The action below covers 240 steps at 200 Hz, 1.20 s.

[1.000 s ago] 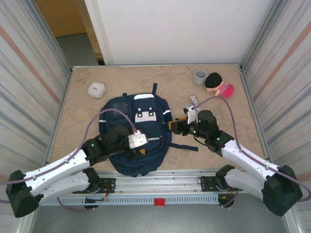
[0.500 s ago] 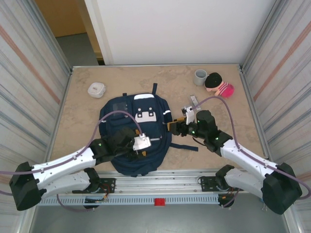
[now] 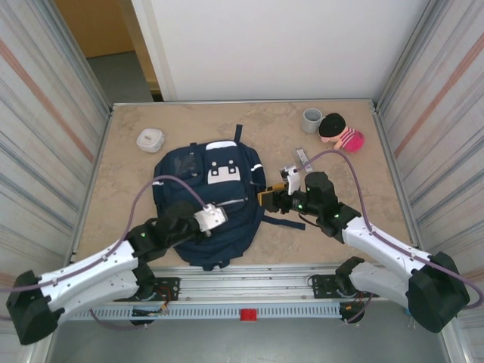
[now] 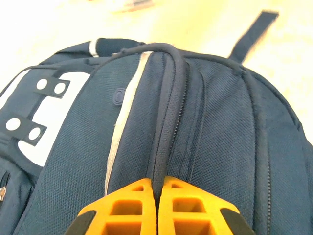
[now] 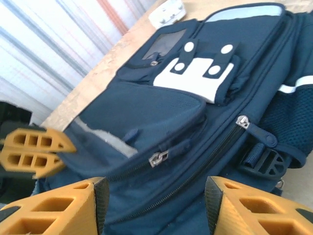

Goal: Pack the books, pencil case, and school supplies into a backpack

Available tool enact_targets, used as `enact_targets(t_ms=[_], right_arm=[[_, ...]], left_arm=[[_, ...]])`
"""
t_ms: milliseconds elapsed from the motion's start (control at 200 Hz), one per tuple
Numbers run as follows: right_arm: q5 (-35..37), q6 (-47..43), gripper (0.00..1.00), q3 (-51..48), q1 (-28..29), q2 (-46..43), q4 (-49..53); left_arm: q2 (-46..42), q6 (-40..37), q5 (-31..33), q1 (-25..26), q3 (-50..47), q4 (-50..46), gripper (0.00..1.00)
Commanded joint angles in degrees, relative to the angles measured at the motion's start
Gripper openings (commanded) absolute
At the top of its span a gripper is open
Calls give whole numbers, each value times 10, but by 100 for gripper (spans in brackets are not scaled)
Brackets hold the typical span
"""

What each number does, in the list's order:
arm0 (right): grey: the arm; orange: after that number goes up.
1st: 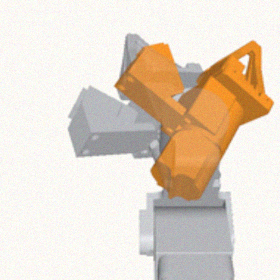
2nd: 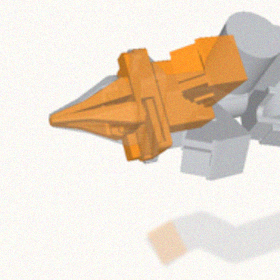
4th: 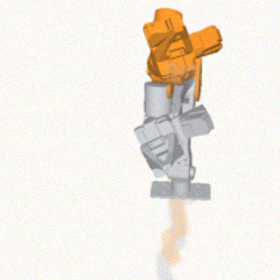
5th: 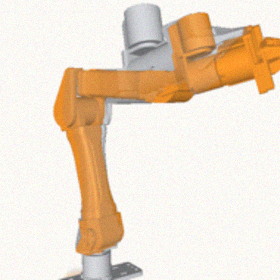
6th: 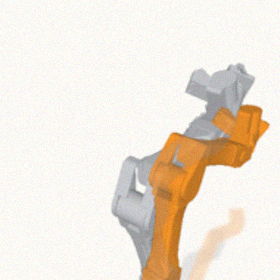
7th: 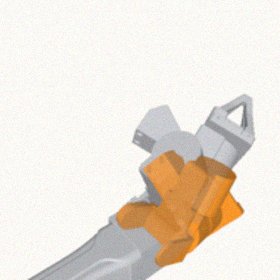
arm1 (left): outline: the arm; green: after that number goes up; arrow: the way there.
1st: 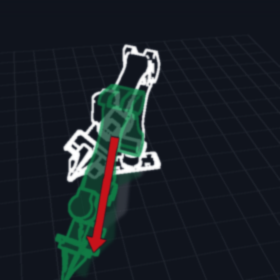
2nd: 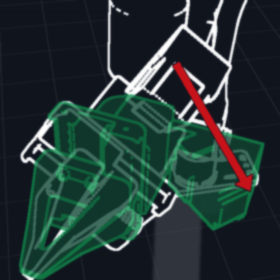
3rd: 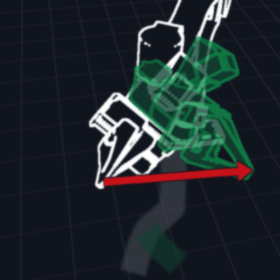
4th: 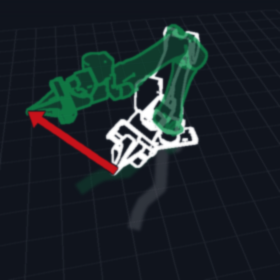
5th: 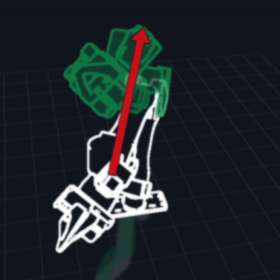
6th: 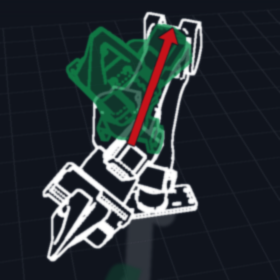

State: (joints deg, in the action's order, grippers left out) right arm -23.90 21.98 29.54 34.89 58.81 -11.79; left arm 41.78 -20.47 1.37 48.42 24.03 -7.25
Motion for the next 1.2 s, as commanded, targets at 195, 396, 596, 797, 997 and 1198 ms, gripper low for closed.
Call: enact_targets(t_ms=[195,396,596,797,997,1198], right_arm=[[-133,-10,70,30,-15,71,-51],[-181,-3,80,72,-16,149,-91],[-204,-13,80,117,-22,203,-85],[-239,-41,80,148,-23,253,-82],[-308,-57,79,175,-26,298,-87],[-359,-86,69,173,-18,278,-21]], left_arm=[[-130,195,-231,-158,-50,110,0],[-143,204,-255,-162,-64,125,0],[-144,205,-259,-162,-71,126,0],[-147,200,-258,-162,-70,126,0],[-146,195,-261,-163,-71,131,0],[-151,193,-247,-163,-71,125,0]])
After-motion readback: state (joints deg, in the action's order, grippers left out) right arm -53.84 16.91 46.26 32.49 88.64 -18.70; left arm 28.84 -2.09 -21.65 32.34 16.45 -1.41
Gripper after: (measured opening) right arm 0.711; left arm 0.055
